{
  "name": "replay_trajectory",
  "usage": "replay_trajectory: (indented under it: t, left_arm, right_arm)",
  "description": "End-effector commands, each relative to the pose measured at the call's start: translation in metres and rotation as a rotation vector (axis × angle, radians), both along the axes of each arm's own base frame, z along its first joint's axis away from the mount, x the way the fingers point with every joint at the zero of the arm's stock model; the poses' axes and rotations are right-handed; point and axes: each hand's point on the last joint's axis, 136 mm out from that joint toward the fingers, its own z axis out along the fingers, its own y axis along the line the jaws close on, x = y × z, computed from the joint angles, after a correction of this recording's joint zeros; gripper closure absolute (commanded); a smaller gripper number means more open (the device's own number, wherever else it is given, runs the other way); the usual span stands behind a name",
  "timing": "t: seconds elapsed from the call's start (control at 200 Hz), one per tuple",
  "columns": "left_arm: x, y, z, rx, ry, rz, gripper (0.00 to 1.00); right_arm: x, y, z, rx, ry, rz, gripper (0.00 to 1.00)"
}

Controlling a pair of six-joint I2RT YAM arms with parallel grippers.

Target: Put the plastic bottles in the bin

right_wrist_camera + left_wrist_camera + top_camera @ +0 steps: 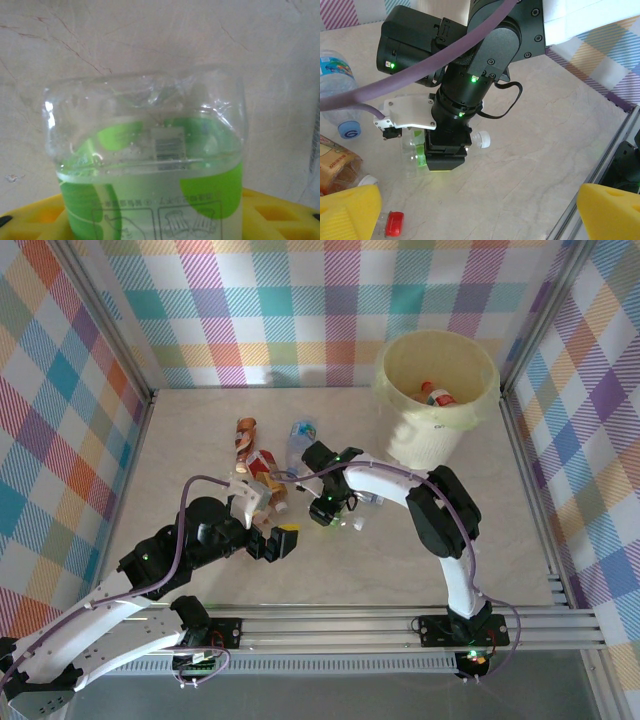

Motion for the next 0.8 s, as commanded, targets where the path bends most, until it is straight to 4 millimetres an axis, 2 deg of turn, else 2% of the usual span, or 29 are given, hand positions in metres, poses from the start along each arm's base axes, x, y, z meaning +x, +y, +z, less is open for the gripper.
replay_trajectory:
  t: [0.0,0.285,0.45,0.465,0.535,0.795]
  left_arm:
    - [-0.001,-0.005,0.004,-0.036,-0.003,-0.009,0.0]
    - [0.002,-0.014,0.006,-0.101,0.002,-0.016,0.0]
    - [0.005,-0.016,0.017,-0.146,-0.018,-0.006,0.0]
    - [0.007,-0.017,0.025,-0.174,-0.039,-0.002,0.0]
    - [0.013,-0.017,0.031,-0.206,-0.051,0.03,0.0]
    - [0.028,-0.024,0.047,-0.295,-0.08,0.077,0.0]
  right_arm:
    - [-0.004,0.009,0.02,0.064,-0.014,0.009,0.41]
    - [-0.007,0.012,0.075,0.197,-0.044,-0.038,0.42]
    - [-0.003,0.011,0.115,0.299,-0.08,-0.078,0.43]
    - [-0.002,0.011,0.119,0.309,-0.081,-0.082,0.43]
    - [0.001,0.01,0.135,0.352,-0.094,-0.1,0.43]
    - [0.017,0.0,0.185,0.451,-0.187,-0.163,0.42]
